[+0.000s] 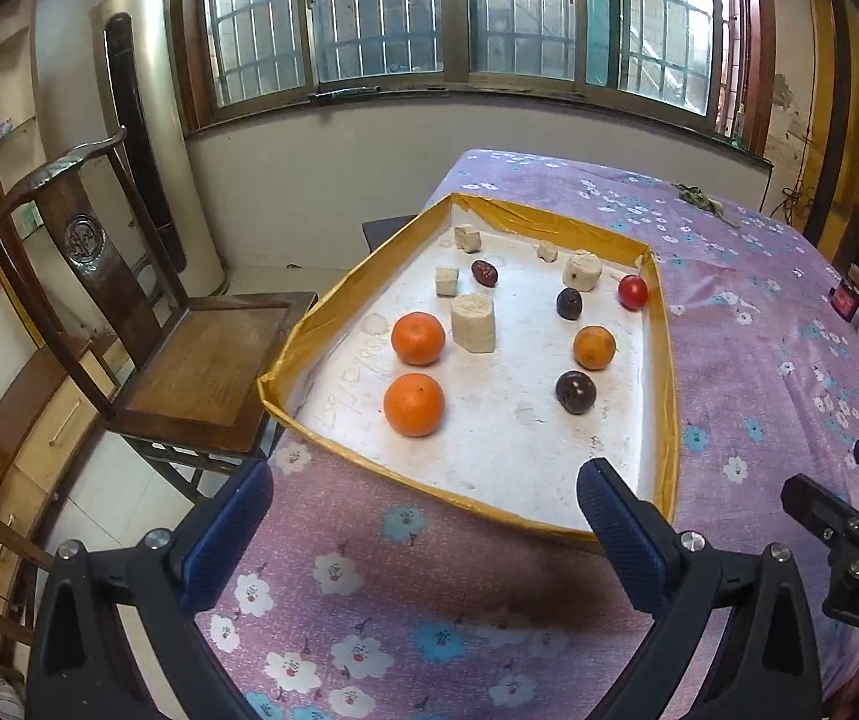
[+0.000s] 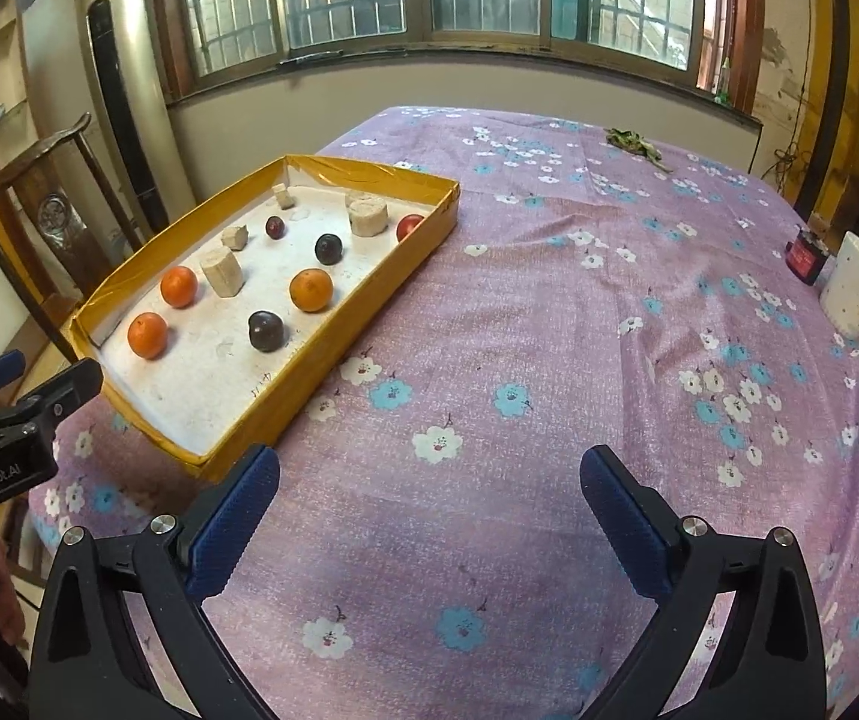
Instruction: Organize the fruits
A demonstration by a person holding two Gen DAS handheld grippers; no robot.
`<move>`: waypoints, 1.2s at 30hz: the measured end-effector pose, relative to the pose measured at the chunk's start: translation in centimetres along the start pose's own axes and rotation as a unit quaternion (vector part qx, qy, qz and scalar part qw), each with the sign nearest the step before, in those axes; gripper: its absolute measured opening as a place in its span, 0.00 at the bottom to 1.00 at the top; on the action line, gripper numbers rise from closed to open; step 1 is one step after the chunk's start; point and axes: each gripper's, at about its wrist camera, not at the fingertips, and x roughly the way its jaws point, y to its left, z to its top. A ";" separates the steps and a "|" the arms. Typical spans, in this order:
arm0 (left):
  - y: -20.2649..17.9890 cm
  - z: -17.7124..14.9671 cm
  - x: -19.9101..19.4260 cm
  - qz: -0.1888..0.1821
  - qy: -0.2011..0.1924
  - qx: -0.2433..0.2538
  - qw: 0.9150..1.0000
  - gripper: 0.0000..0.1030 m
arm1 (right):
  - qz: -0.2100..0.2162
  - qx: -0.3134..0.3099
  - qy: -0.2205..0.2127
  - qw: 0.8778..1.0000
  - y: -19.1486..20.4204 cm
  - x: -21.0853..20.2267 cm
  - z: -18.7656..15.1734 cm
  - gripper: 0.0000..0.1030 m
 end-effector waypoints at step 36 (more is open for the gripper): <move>-0.1 -0.7 0.0 -0.059 0.016 0.011 0.998 0.99 | -0.027 0.001 0.012 1.000 1.8 0.1 -1.8 1.00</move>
